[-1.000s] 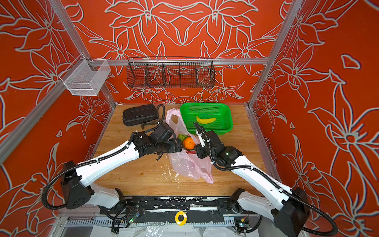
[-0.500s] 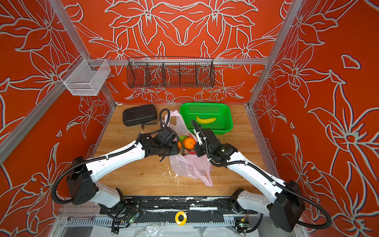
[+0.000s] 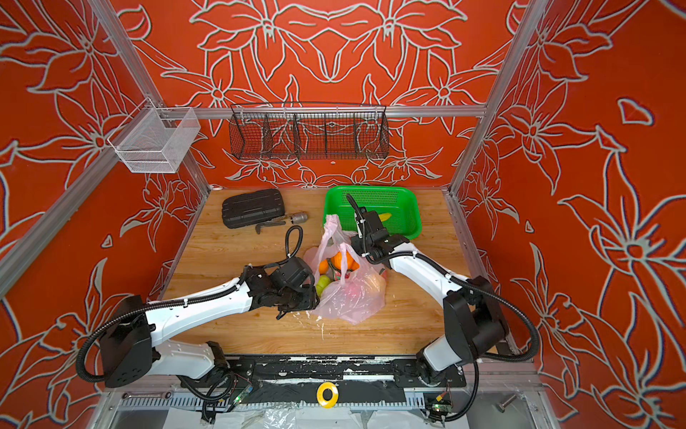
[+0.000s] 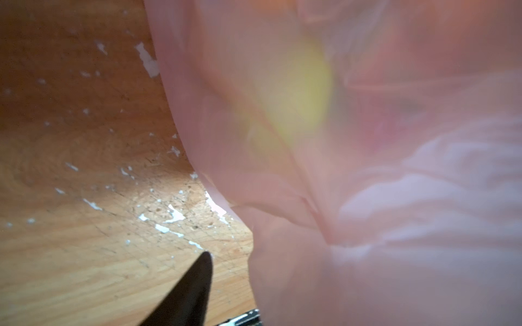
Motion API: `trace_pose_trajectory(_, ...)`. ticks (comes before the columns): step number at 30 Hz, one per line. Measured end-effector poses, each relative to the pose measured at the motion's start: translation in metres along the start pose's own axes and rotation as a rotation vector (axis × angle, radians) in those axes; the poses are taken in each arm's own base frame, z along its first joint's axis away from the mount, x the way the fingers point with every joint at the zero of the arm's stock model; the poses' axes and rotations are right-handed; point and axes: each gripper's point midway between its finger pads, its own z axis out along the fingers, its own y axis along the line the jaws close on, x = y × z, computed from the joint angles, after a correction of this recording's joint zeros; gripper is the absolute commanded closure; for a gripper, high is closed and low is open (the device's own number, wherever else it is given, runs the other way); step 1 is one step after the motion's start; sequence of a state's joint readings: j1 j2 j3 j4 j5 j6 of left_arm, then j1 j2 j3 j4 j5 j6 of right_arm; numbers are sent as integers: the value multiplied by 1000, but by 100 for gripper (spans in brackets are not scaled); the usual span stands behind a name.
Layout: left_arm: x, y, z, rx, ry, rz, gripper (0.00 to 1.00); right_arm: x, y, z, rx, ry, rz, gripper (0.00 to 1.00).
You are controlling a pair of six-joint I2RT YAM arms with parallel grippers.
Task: Untie the knot of the plastic bag and take out the fruit
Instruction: Open the plastic bag at the center of the table.
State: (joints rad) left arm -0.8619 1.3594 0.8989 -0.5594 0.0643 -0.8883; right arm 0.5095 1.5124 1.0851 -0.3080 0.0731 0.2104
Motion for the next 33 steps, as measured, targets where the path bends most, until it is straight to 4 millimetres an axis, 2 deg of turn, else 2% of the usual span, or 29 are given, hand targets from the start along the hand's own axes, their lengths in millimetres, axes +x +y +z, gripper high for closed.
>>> trace_pose_trajectory(1,0,0,-1,1,-7,3,11,0,2,-1,-12,0,9,43)
trace_pose_trajectory(3,-4,-1,-8,10,-33,5,7,-6,7,-10,-44,-20,17,29)
trace_pose_trajectory(7,-14,-6,-35,43,-116,20,5,-27,16,-50,-116,-112,27,22)
trace_pose_trajectory(11,-28,-20,-69,98,-198,78,4,-50,21,-108,-186,-228,39,7)
trace_pose_trajectory(15,-41,-37,-97,142,-267,164,3,-70,32,-154,-265,-312,40,6)
trace_pose_trajectory(19,-56,-43,-119,121,-341,218,3,-72,53,-175,-347,-313,19,19)
trace_pose_trajectory(22,-68,-43,-131,96,-396,229,3,-58,72,-176,-415,-263,6,31)
trace_pose_trajectory(25,-78,-38,-135,74,-414,221,3,-34,89,-167,-455,-191,-12,32)
trace_pose_trajectory(28,-84,-32,-132,65,-402,211,3,4,100,-148,-465,-86,-42,32)
trace_pose_trajectory(33,-83,-33,-124,83,-356,222,3,73,103,-118,-443,105,-72,35)
